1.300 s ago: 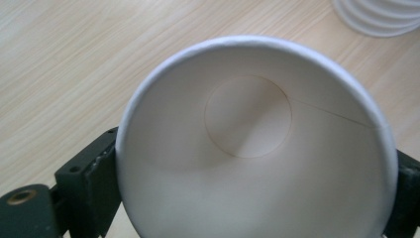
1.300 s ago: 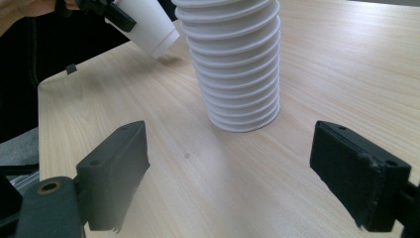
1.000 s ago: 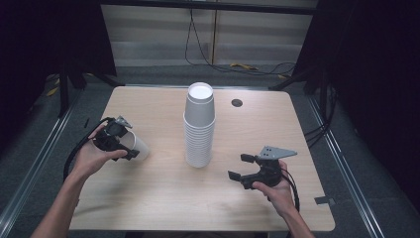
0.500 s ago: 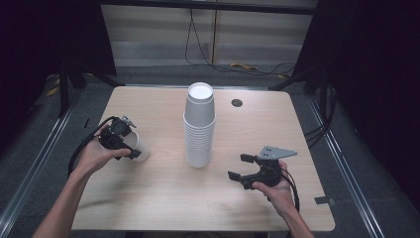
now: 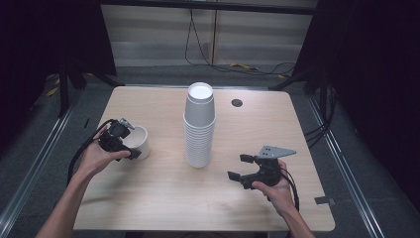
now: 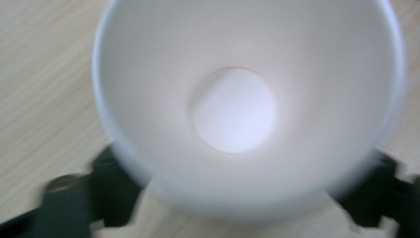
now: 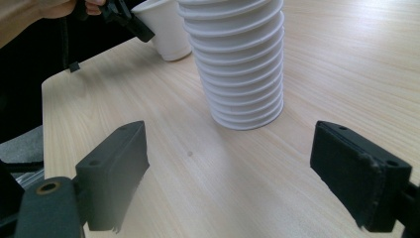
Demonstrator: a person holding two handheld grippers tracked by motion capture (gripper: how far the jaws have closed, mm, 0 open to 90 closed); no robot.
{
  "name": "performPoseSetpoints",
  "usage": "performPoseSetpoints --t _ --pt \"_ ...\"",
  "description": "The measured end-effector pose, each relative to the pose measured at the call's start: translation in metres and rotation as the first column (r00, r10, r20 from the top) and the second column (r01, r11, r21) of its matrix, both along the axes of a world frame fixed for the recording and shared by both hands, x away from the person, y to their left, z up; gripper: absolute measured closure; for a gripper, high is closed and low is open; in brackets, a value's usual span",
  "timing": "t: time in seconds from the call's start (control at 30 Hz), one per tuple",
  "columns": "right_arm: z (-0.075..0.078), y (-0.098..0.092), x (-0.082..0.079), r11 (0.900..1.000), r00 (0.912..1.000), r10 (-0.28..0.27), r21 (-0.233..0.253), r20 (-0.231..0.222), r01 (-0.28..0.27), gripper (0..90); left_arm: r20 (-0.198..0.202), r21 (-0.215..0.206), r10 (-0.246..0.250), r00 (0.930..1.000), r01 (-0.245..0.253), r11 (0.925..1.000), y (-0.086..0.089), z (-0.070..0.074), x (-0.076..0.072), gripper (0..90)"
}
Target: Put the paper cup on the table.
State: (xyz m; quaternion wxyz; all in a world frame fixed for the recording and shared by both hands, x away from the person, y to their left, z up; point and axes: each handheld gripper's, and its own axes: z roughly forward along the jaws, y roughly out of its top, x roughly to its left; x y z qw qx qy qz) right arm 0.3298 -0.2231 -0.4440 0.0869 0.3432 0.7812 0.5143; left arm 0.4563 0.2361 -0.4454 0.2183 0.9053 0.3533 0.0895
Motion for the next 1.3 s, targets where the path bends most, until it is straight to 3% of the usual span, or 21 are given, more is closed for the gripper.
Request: performPoseSetpoints --t 0.03,0.1,0.17,0.33,0.4,0.47,0.53,0.63,0.83,0.87,0.97,1.03,1.13,1.3 --pt "0.0 0.0 0.0 1.0 1.0 -0.001 0.001 -0.001 0.001 14.5 -0.009 -0.006 0.0 1.0 0.0 1.0 0.0 -0.002 0.0 22.8" --pt "0.0 0.0 0.0 1.0 1.0 -0.001 0.0 0.0 0.001 14.5 0.0 -0.012 0.015 0.9999 -0.015 0.9998 0.002 -0.003 0.001 16.7" --pt "0.0 0.0 0.0 1.0 1.0 -0.001 0.002 0.003 0.001 14.5 0.001 -0.041 0.029 0.9996 -0.029 0.9987 0.004 -0.004 0.001 18.2" --pt "0.0 0.0 0.0 1.0 1.0 0.0 0.001 0.002 0.0 14.5 0.005 -0.06 0.029 0.9996 -0.029 0.9978 0.008 -0.005 -0.003 17.6" --pt "0.0 0.0 0.0 1.0 1.0 -0.001 0.002 0.003 0.001 14.5 0.019 -0.089 0.049 0.9986 -0.047 0.9949 0.013 -0.005 -0.006 17.4" --pt "0.0 0.0 0.0 1.0 1.0 -0.003 0.001 0.003 0.003 14.5 0.009 -0.153 0.073 0.9973 -0.071 0.9858 0.021 -0.006 -0.007 16.4" --pt "0.0 -0.001 0.0 1.0 1.0 -0.002 0.0 0.005 0.002 14.5 0.032 -0.156 0.084 0.9959 -0.078 0.9846 0.025 -0.006 -0.013 16.5" --pt "0.0 -0.001 0.0 1.0 1.0 -0.002 0.0 -0.001 0.002 14.5 0.053 -0.187 0.061 0.9967 -0.05 0.9811 0.029 -0.004 -0.021 16.5" --pt "0.0 0.0 0.0 1.0 1.0 -0.003 -0.003 0.0 0.003 14.5 0.115 -0.188 0.061 0.9915 -0.038 0.9814 0.033 -0.004 -0.033 16.0" --pt "0.0 -0.001 -0.001 1.0 1.0 -0.006 -0.004 0.006 0.006 14.5 0.124 -0.211 0.063 0.9903 -0.035 0.9768 0.033 -0.005 -0.037 16.0" --pt "0.001 -0.002 -0.001 1.0 0.9999 -0.014 -0.005 0.007 0.014 14.5 0.146 -0.223 0.048 0.9882 -0.015 0.9746 0.033 -0.008 -0.046 16.8" --pt "0.002 -0.003 -0.001 1.0 0.9997 -0.021 -0.004 0.011 0.021 14.5 0.15 -0.232 0.062 0.9867 -0.026 0.9723 0.035 -0.009 -0.051 17.1" --pt "0.002 -0.003 -0.001 1.0 0.9996 -0.024 -0.003 0.012 0.024 14.5 0.15 -0.268 0.078 0.9856 -0.035 0.9628 0.038 -0.01 -0.058 17.1" --pt "0.001 -0.002 -0.001 1.0 0.9996 -0.024 -0.003 0.016 0.024 14.5 0.2 -0.29 0.074 0.9769 -0.013 0.9569 0.036 -0.008 -0.072 17.1"
